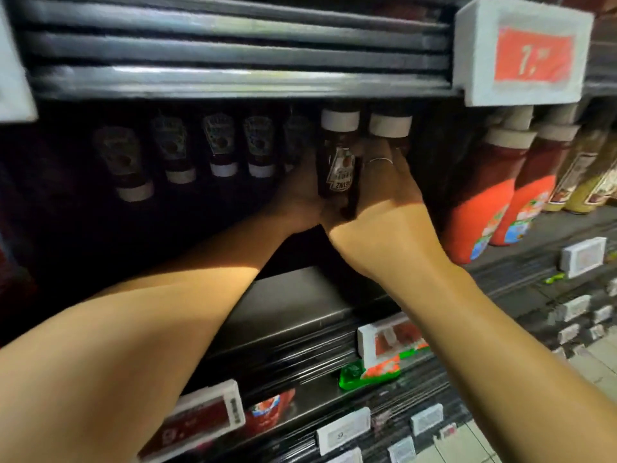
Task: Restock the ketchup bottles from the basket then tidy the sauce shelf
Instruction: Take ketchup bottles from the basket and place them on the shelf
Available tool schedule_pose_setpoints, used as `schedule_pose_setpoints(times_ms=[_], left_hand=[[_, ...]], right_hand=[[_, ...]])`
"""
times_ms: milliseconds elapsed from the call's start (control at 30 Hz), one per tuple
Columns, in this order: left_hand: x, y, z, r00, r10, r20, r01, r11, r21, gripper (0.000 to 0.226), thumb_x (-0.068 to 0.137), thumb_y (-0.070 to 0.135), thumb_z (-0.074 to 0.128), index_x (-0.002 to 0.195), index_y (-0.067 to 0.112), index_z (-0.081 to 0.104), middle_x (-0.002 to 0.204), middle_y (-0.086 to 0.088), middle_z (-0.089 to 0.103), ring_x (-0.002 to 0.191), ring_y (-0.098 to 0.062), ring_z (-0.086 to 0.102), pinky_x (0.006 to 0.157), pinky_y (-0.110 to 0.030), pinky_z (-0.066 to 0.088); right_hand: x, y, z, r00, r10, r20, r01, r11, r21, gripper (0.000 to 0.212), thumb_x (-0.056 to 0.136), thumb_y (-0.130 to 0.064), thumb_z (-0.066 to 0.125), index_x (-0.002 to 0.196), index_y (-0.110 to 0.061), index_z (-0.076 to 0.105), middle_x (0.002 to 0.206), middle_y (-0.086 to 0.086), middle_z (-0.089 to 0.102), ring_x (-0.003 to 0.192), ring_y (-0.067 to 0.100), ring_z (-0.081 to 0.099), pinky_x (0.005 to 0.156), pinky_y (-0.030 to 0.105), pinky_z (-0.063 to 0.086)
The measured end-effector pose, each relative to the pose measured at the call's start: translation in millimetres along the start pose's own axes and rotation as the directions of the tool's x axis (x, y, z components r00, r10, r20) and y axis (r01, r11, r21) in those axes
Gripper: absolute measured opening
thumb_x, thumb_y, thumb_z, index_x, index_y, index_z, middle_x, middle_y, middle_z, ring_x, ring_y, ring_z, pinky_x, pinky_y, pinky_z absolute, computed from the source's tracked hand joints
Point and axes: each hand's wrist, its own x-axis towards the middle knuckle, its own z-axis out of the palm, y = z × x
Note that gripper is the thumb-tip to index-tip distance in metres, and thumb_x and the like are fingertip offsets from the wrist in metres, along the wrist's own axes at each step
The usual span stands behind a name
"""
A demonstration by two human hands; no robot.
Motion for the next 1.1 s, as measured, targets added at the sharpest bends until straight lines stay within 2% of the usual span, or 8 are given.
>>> schedule_pose_setpoints(times_ms=[100,200,333,467,667,867,1033,1100], left_hand=[[6.0,-6.4,11.4,1.000,-0.007,0.024,0.007,1.000,0.017,0.088,0.081,0.038,0.079,0.151,0.014,0.033,0.141,-0.009,0.055,0.127,-0.025,0.054,0.099,-0.022,0.043],[5.9,-5.4,10.4,0.999,-0.011,0.041,0.011,1.000,-0.002,0.094,0.080,0.038,0.080,0.154,0.015,0.027,0.143,-0.011,0.053,0.130,-0.028,0.052,0.107,-0.042,0.044],[0.0,-3.7,5.5,0.998,0.015,0.064,-0.007,0.991,-0.133,0.090,0.084,0.027,0.079,0.155,0.024,0.024,0.149,-0.003,0.048,0.127,-0.010,0.046,0.101,-0.028,0.037],[-0.6,-4.2,4.7,0.996,0.009,0.085,0.008,0.981,-0.195,0.086,0.086,0.015,0.077,0.155,0.025,0.025,0.148,0.002,0.048,0.131,-0.011,0.044,0.103,-0.028,0.035],[0.2,-8.4,-0.8,0.995,-0.022,0.097,0.042,0.975,-0.218,0.092,0.077,0.014,0.084,0.152,0.023,0.031,0.145,0.002,0.052,0.132,-0.015,0.049,0.113,-0.040,0.040],[-2.4,-8.8,-7.3,0.995,-0.042,0.090,0.053,0.990,-0.130,0.094,0.076,0.020,0.085,0.151,0.028,0.029,0.147,0.003,0.050,0.134,-0.015,0.047,0.110,-0.036,0.039],[-18.5,-7.5,-38.2,0.987,-0.109,0.118,0.125,0.983,-0.137,0.084,0.081,0.010,0.080,0.150,0.023,0.034,0.136,0.009,0.053,0.124,-0.006,0.048,0.094,-0.015,0.035],[-29.5,-9.8,-57.1,0.985,-0.123,0.119,0.137,0.984,-0.115,0.079,0.081,0.004,0.079,0.148,0.020,0.038,0.127,0.012,0.054,0.120,-0.004,0.049,0.096,-0.012,0.039]], right_hand=[[-4.7,13.8,1.6,0.998,0.034,-0.062,-0.034,0.999,-0.012,0.085,0.073,-0.016,0.079,0.147,-0.016,0.038,0.138,0.007,0.047,0.119,0.021,0.055,0.094,0.009,0.037],[15.0,24.3,3.9,0.988,0.149,-0.036,-0.149,0.989,0.015,0.095,0.074,-0.021,0.081,0.153,-0.010,0.029,0.146,0.010,0.047,0.131,0.026,0.053,0.109,0.034,0.045],[45.3,34.9,12.1,0.956,0.288,-0.062,-0.281,0.955,0.097,0.116,0.073,-0.021,0.086,0.159,-0.010,0.008,0.160,0.009,0.032,0.146,0.025,0.036,0.119,0.040,0.034],[65.0,45.0,24.4,0.923,0.373,-0.093,-0.353,0.918,0.183,0.117,0.076,-0.017,0.085,0.159,-0.014,0.003,0.151,0.009,0.043,0.139,0.026,0.045,0.115,0.038,0.038],[67.0,67.6,34.1,0.928,0.338,-0.156,-0.319,0.938,0.135,0.091,0.075,-0.009,0.083,0.150,-0.014,0.032,0.137,0.007,0.059,0.127,0.026,0.057,0.101,0.027,0.044],[68.2,69.9,36.3,0.958,0.260,-0.125,-0.239,0.958,0.159,0.093,0.068,-0.011,0.090,0.146,-0.019,0.041,0.134,0.002,0.061,0.125,0.021,0.058,0.097,0.028,0.045],[64.0,65.6,38.7,0.988,0.154,0.014,-0.154,0.971,0.183,0.087,0.068,-0.014,0.092,0.142,-0.021,0.047,0.134,-0.001,0.062,0.123,0.016,0.057,0.095,0.024,0.041],[61.3,62.2,40.7,0.992,0.094,0.079,-0.107,0.977,0.186,0.083,0.066,-0.017,0.093,0.138,-0.022,0.052,0.129,-0.003,0.065,0.118,0.013,0.059,0.096,0.025,0.042]])
